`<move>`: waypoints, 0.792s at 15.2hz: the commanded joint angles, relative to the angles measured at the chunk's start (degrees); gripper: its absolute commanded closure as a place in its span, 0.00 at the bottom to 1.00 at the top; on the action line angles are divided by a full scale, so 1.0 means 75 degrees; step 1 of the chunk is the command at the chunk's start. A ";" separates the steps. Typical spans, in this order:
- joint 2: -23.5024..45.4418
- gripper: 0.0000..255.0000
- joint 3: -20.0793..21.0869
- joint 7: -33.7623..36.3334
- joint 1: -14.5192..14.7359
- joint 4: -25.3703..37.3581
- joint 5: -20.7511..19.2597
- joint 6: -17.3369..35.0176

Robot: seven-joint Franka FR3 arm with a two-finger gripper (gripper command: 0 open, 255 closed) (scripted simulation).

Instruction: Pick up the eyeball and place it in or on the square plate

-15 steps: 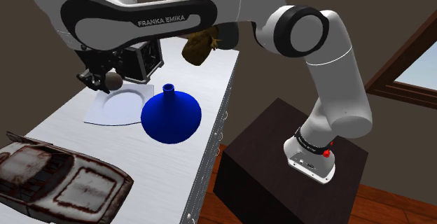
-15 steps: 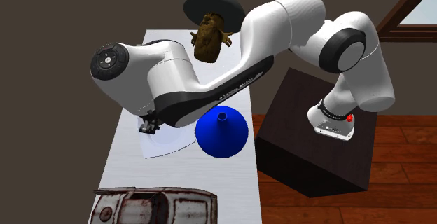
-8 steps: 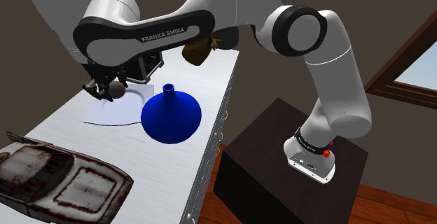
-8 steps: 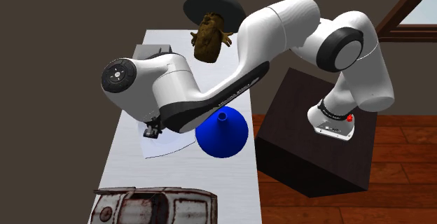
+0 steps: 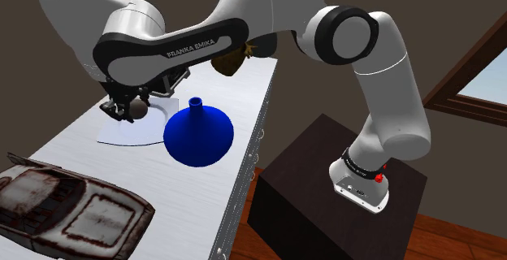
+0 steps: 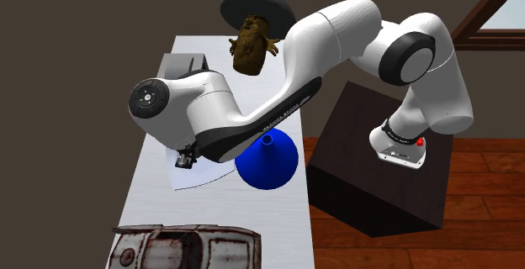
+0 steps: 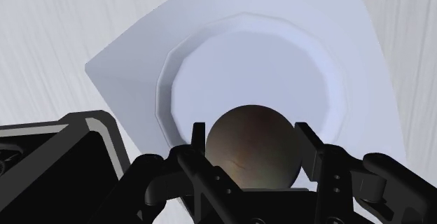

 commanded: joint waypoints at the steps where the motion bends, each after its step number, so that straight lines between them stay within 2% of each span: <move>1: -0.0001 1.00 0.0000 0.0001 -0.0001 -0.0003 0.0000 0.0004; 2: -0.0001 1.00 0.0000 0.0001 -0.0001 -0.0003 0.0000 0.0004; 3: -0.0001 0.00 0.0000 0.0001 -0.0001 -0.0003 0.0000 0.0003; 8: -0.0001 0.00 0.0000 0.0001 -0.0001 -0.0002 -0.0001 0.0003; 12: -0.0066 0.00 0.0045 -0.0170 0.0280 0.0890 0.0084 -0.0885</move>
